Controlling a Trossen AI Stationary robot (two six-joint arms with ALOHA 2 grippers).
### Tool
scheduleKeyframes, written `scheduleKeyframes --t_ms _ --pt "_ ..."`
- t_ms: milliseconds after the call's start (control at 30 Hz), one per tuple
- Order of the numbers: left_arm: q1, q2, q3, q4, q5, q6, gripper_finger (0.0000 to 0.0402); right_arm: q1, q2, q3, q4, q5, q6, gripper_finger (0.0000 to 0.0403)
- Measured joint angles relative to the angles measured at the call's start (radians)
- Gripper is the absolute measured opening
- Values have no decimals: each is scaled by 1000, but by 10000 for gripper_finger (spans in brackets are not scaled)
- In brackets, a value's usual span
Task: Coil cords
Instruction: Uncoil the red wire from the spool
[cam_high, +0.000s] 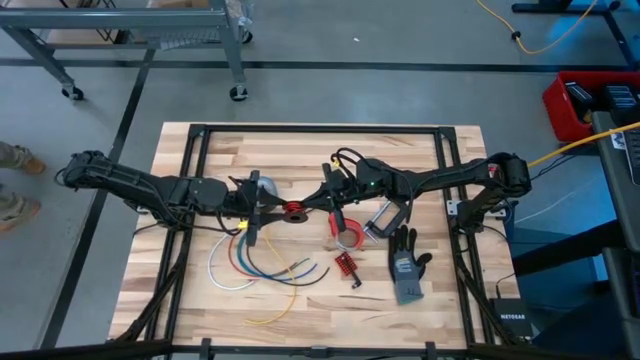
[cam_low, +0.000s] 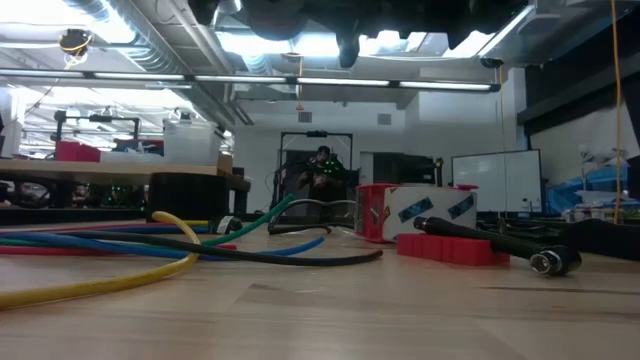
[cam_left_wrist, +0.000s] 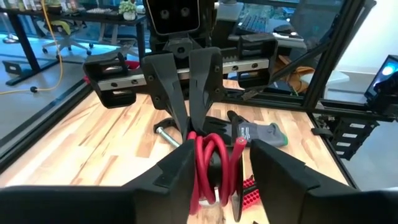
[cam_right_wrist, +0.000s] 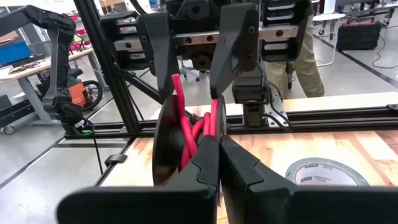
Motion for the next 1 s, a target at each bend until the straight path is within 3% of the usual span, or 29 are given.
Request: scheduleKeyframes --t_ms 367,1000 --pt "0 -2 0 -5 2 -1 10 0 0 0 1 6 0 5" --pt "0 -60 -1 -86 -22 -27 1 0 0 1 1 8 2 5"
